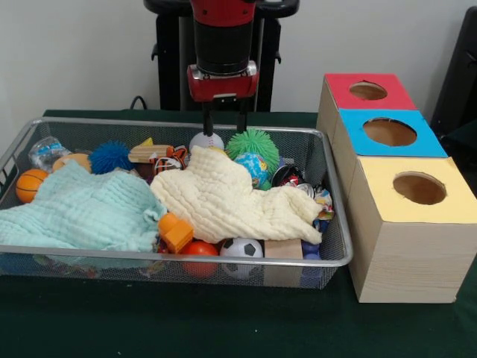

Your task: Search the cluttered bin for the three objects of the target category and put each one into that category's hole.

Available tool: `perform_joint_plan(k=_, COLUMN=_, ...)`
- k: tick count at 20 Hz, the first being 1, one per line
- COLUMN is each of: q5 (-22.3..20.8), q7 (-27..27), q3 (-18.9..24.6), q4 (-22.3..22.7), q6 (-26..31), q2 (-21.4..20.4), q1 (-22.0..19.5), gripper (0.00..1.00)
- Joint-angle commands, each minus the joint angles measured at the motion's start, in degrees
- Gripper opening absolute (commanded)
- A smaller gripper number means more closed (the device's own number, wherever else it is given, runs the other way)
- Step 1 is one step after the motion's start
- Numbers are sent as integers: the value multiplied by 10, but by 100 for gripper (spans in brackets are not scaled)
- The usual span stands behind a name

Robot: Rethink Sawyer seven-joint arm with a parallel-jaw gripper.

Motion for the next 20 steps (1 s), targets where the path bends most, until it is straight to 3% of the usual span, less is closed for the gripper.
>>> perform_joint_plan(k=1, q5=-63, q7=-58, q3=24, q4=-62, q6=59, q2=35, q1=-9, gripper=100)
perform_joint_plan(k=13, q5=-113, q7=-63, q3=13, q4=-85, q6=91, q2=69, q1=-11, gripper=100)
perform_joint_plan(k=20, q5=-132, q7=-85, q3=20, q4=-99, q6=108, q2=69, q1=-33, gripper=100)
